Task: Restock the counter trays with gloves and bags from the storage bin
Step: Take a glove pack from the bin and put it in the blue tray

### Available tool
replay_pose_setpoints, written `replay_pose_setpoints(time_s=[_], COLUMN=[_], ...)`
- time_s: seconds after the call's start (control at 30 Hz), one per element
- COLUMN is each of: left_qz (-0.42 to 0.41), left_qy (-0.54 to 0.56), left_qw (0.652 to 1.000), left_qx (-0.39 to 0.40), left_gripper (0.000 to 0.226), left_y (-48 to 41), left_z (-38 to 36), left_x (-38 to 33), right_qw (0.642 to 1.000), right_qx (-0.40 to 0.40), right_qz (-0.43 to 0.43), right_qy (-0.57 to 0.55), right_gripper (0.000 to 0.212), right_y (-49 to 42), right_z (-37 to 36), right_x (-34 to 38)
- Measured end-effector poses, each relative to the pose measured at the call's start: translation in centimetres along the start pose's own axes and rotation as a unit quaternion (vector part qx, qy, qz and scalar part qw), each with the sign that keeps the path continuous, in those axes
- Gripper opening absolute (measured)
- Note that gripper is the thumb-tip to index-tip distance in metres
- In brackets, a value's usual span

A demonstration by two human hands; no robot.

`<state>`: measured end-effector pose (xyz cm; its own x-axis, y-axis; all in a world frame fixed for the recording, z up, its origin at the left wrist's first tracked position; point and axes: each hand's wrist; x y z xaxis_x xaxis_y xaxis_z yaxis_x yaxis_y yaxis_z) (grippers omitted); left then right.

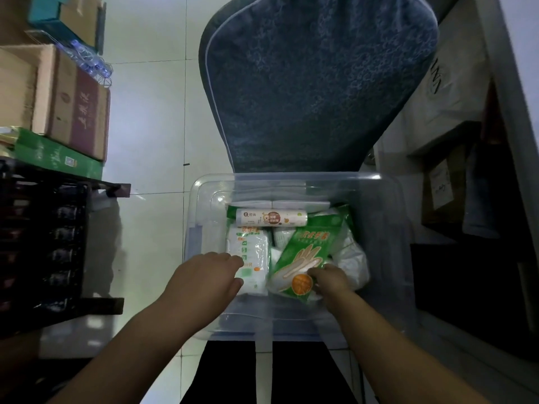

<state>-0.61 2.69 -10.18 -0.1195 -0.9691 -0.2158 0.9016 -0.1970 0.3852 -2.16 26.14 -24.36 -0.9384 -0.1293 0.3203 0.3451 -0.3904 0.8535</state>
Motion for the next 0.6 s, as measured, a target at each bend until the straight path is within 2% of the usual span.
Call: replay_pose_setpoints(time_s=[0.17, 0.3, 0.4, 0.43, 0.47, 0.5, 0.57, 0.6], left_qz=[-0.001, 0.002, 0.091, 0.136, 0.180, 0.215, 0.246, 0.247], left_qy=[0.011, 0.005, 0.143, 0.224, 0.330, 0.444, 0.613, 0.642], left_qw=[1.000, 0.999, 0.982, 0.961, 0.924, 0.869, 0.751, 0.725], left_qx=[-0.002, -0.038, -0.086, -0.084, -0.068, -0.045, -0.010, -0.011], left_gripper=[0.030, 0.028, 0.038, 0.047, 0.053, 0.051, 0.030, 0.023], left_y=[0.7, 1.3, 1.6, 1.8, 1.8, 1.9, 2.2, 2.5], left_z=[0.2, 0.7, 1.2, 1.5, 1.9, 2.5, 3.4, 3.8], left_x=[1.2, 1.4, 1.7, 1.8, 1.9, 2.1, 2.5, 2.8], right_qw=[0.995, 0.977, 0.956, 0.945, 0.931, 0.917, 0.907, 0.911], right_qx=[-0.013, 0.061, 0.126, 0.164, 0.205, 0.241, 0.275, 0.273], right_qz=[0.077, 0.111, 0.139, 0.143, 0.144, 0.144, 0.144, 0.144], right_qy=[-0.063, -0.169, -0.223, -0.244, -0.266, -0.283, -0.286, -0.272], right_gripper=[0.009, 0.025, 0.036, 0.039, 0.042, 0.043, 0.044, 0.042], right_y=[5.2, 9.8, 12.7, 13.6, 14.4, 15.0, 15.8, 16.0], right_z=[0.7, 1.6, 1.1, 0.7, 0.4, 0.0, -0.7, -1.1], right_x=[0.6, 1.3, 2.5, 2.9, 3.2, 3.6, 4.3, 4.4])
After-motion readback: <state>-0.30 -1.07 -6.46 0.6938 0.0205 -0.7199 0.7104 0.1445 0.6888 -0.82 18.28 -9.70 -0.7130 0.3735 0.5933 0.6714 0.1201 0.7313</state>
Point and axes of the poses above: each hand's wrist, its own y-axis away from the middle knuckle, its own z-axis out of the back of the hand, x = y × z, and after that the axes turned 8 degrees about -x, right-handed
